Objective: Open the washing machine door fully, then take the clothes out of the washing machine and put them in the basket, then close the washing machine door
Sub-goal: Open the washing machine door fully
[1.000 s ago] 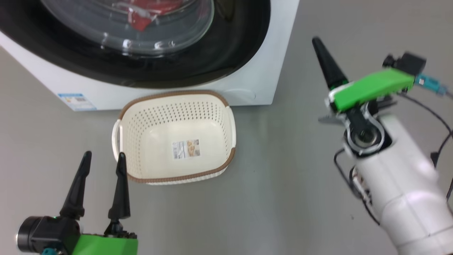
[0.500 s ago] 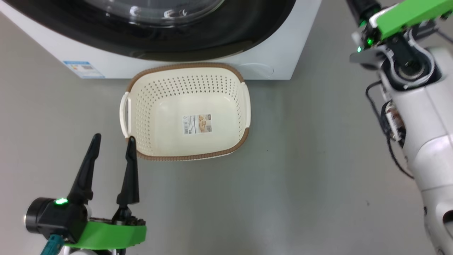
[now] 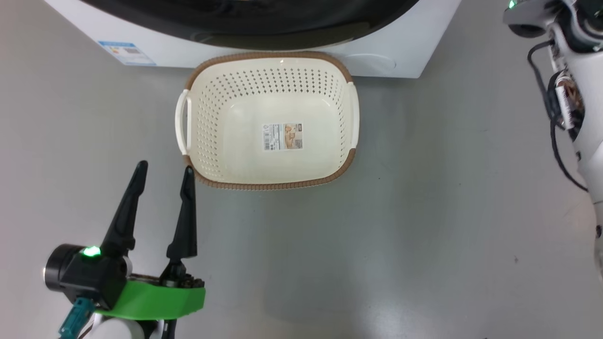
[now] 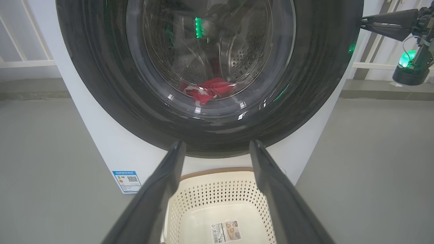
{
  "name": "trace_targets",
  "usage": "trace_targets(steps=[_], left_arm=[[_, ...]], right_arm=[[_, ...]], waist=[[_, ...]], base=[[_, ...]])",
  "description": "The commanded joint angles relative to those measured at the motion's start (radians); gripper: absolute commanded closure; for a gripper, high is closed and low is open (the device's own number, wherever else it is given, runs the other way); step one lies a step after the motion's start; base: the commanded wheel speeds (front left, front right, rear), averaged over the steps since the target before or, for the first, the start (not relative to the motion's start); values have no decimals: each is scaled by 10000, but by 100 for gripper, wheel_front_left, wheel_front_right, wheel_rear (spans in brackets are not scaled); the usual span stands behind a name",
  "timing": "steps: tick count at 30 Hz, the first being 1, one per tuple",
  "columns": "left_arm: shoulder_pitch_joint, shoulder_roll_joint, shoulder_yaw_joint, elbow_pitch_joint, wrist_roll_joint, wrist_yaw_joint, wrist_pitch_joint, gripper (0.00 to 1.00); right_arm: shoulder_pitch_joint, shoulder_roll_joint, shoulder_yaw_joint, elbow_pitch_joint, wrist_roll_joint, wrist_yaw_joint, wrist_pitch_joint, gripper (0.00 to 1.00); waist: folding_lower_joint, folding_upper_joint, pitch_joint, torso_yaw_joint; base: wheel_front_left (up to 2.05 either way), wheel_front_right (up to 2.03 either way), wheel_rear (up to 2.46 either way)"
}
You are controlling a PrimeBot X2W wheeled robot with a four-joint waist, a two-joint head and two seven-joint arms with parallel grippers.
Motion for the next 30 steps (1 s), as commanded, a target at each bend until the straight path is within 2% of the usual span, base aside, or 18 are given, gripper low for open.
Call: trace_targets(steps=[1,5,12,18,30], left_arm=[[-158,154,248,-217,-139,27,-78,0],[-202,154,139,-168,-95,26,-78,0],[-360,154,-117,-140,35,19,-78,0],[-427,154,-66,-144,92,23,-78,0],[-560,154,92,-21,251,44,-78,0]], right_arm=[[-306,124,11,-119,119,6,211,100],[-665,91,108,30,97,6,673,100],[-1205,66,207,346,-106,6,851,100],[-1444,177,645,554,-306,6,1612,100],[-1257,270,930,-345,-167,6,2802,100]], waist=[[0,0,209,176],[0,0,347,266],[0,0,566,426],[0,0,721,380],[0,0,574,108]], base=[[0,0,0],[0,0,0],[0,0,0],[0,0,0],[0,0,0]])
